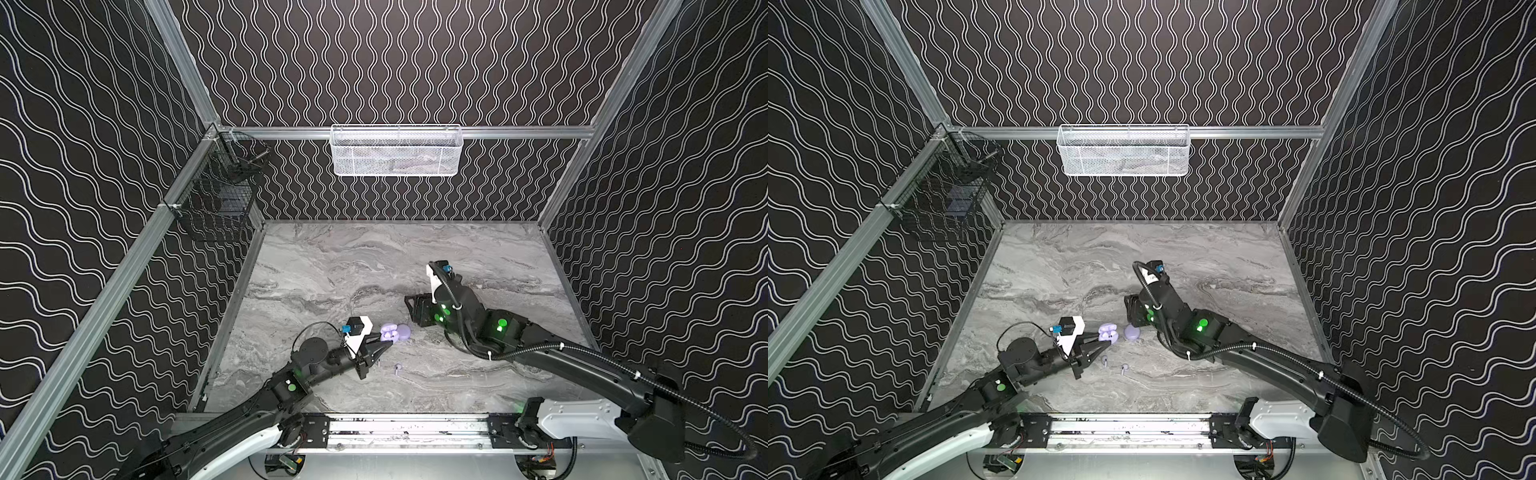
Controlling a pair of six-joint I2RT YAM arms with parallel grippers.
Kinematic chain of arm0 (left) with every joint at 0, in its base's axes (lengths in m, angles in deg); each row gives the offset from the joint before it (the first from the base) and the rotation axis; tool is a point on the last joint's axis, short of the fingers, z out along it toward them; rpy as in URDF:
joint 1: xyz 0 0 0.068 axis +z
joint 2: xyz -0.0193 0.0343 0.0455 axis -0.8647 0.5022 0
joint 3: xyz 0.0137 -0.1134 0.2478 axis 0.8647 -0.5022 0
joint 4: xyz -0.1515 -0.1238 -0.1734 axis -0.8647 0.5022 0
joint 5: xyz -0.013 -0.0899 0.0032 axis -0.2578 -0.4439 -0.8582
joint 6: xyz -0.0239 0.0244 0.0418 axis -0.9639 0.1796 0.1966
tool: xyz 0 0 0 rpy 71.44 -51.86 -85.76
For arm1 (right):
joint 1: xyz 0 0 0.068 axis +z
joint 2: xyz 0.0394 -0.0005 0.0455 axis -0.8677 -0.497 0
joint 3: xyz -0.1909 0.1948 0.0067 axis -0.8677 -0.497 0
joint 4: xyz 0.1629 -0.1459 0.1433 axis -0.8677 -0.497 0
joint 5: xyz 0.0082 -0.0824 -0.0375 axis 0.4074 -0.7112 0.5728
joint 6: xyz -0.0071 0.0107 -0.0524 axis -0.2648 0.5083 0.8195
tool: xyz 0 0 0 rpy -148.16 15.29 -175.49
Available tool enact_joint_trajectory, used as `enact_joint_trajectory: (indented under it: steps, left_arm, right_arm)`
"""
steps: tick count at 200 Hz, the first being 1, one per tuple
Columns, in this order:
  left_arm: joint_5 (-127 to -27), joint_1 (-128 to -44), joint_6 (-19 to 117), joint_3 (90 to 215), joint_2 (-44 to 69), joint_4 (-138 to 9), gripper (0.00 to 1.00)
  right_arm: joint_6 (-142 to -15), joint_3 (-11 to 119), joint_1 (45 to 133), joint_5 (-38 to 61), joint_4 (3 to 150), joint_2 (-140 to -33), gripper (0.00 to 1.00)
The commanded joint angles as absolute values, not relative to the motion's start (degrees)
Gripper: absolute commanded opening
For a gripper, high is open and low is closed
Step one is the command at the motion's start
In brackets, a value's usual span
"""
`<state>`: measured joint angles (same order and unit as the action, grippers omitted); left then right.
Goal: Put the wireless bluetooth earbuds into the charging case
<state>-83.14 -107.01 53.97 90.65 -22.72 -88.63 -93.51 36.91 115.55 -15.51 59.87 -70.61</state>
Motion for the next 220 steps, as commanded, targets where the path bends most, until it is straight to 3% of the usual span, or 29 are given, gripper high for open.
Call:
enact_joint_trajectory:
  steps: [1,103,220]
  left_arm:
    - [-83.7,-107.0,54.7,91.2,-22.3,-89.6,0.00]
    - [-83.9,-107.0,54.9,91.2,-22.0,-89.8,0.00]
    - [-83.6,-107.0,55.1,91.5,-21.4,-89.6,0.00]
  right_arm:
    - [-94.5,40.3,114.3,-8.9,57.9,-73.2,0.61]
    - [-91.4,52.2,109.2,1.9,50.9,-85.2,0.63]
    - [-92.4,50.4,109.0,11.4,54.1,-90.0,0.62]
